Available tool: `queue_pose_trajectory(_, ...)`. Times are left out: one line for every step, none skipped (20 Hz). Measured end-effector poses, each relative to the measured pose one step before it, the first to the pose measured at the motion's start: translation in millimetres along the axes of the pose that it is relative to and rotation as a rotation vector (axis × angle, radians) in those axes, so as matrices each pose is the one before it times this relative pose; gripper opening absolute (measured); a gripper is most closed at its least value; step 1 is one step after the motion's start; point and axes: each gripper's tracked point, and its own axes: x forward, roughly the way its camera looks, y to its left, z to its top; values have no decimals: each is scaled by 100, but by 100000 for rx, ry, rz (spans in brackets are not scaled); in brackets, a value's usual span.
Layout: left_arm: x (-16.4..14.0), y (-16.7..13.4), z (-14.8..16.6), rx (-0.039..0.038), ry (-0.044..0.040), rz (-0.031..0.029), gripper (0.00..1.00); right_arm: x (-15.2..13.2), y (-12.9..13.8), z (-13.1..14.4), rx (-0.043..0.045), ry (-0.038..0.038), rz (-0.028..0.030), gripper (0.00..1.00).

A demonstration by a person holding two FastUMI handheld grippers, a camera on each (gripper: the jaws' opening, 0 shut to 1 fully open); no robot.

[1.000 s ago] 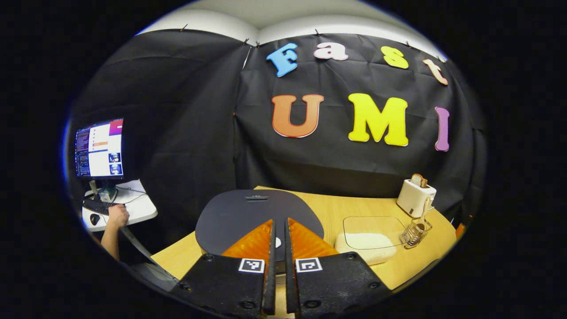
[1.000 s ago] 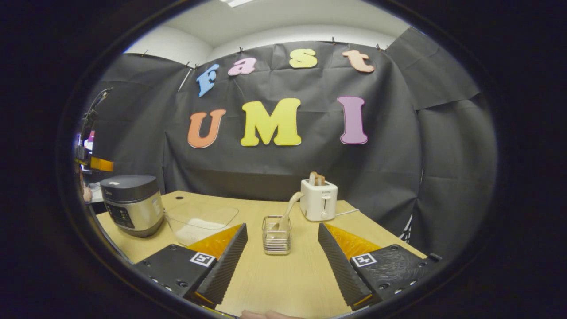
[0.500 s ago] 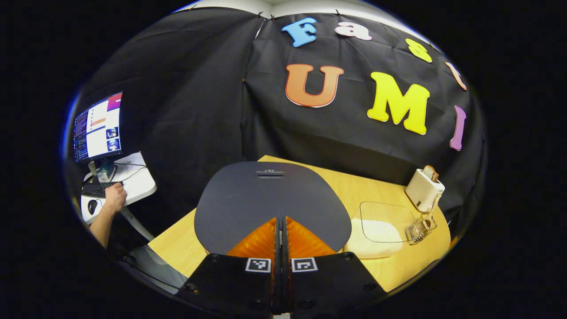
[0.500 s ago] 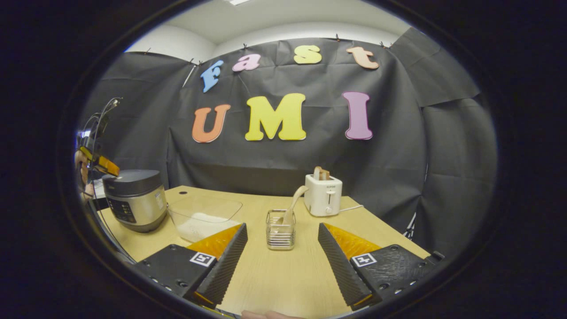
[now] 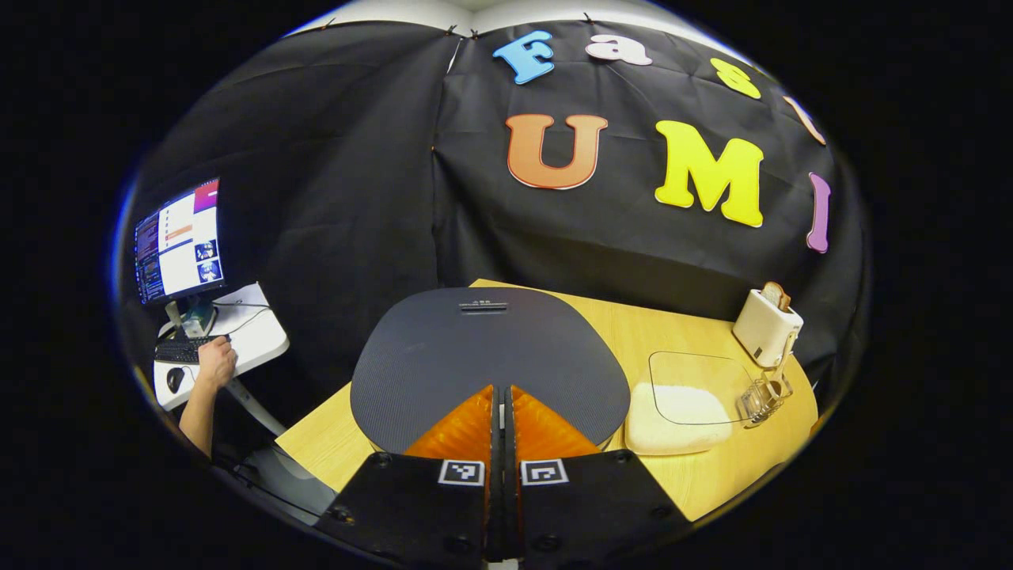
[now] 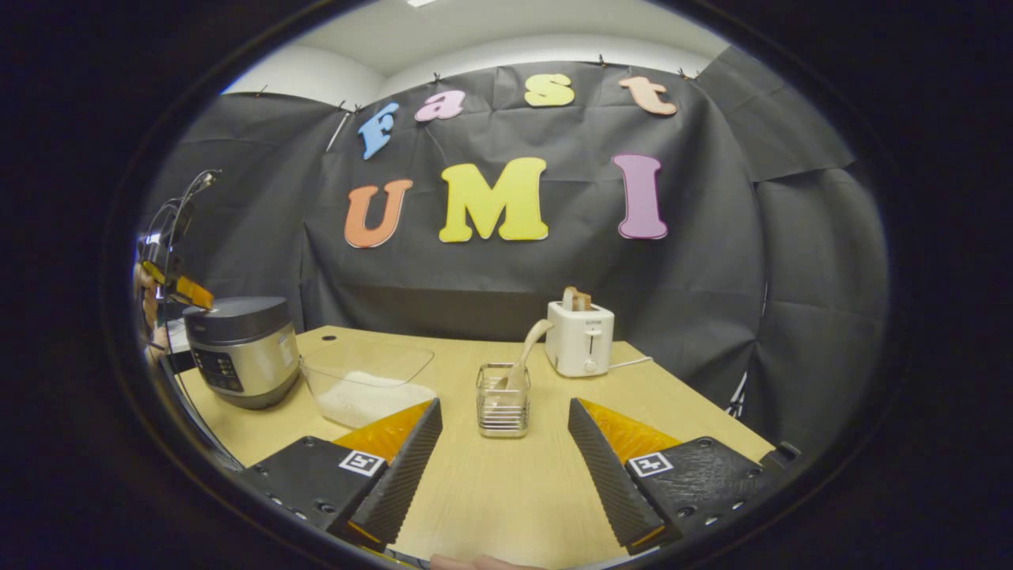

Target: Close the left gripper, press the button to open the rice cooker; take a wooden spoon from the chopstick holder with the right hand, scoop a spoonful of rice and pour it into the rice cooker, then put the wooden spoon back into the chopstick holder.

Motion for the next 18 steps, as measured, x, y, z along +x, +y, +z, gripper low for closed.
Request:
queue_pose_trajectory(14, 50, -67, -504, -264, 293, 3, 16, -102, -82, 421, 219, 39, 96)
queue_pose_trajectory(-192, -3, -225, -2738, 265, 239, 3, 55, -63, -141, 392, 319, -34, 95)
queue_pose_trajectory(63, -167, 109, -995, -1669, 2, 3, 39, -50, -93, 253, 562, -80, 96)
queue_pose_trajectory(156, 8, -273, 788, 1, 43, 3, -80, 29, -6, 128, 248, 79, 96)
queue_pose_trajectory(-84, -35, 108, 1601, -772, 245, 4, -149, 79, 102, 143, -225, 86, 96)
queue_pose_trajectory(42, 159, -266, -468, 574, 358, 4, -130, 95, 136, -30, -284, 161, 96)
queue_pose_trajectory(35, -73, 32, 769, 251, 150, 3, -161, 198, 213, -237, -450, 271, 96)
queue_pose_trajectory(-31, -33, -20, -349, 461, 14, 3, -194, 132, 194, -369, -725, 221, 96)
queue_pose_trajectory(20, 43, 25, -31, 81, -291, 3, -208, 125, 281, -441, -880, 135, 96)
queue_pose_trajectory(-462, -56, -196, -619, 1980, 139, 3, -256, 155, 264, -523, -911, 143, 96)
queue_pose_trajectory(381, -53, 132, -248, 1308, -927, 3, -236, 160, 249, -326, -781, 181, 96)
queue_pose_trajectory(-118, 46, -57, -25, 1168, -879, 3, -148, 110, 136, -22, -511, 385, 95)
queue_pose_trajectory(-56, -49, 169, -371, 360, -614, 3, -254, 218, 282, 93, -439, 684, 96)
queue_pose_trajectory(-139, 29, 419, -871, -1377, -388, 3, -311, 128, 171, -51, -594, 492, 96)
queue_pose_trajectory(-271, 146, 343, -1395, -1171, 117, 3, -308, -35, 362, -272, -968, 108, 96)
queue_pose_trajectory(-654, -55, 465, -1653, -2535, 725, 3, -236, -263, 316, -394, -1116, -398, 96)
queue_pose_trajectory(-825, -188, 467, -1628, -2007, 1162, 3, -174, -292, 316, -491, -1185, -739, 96)
queue_pose_trajectory(-706, -216, 1143, 347, -5354, 716, 3, -121, -298, 278, -550, -831, -950, 95)
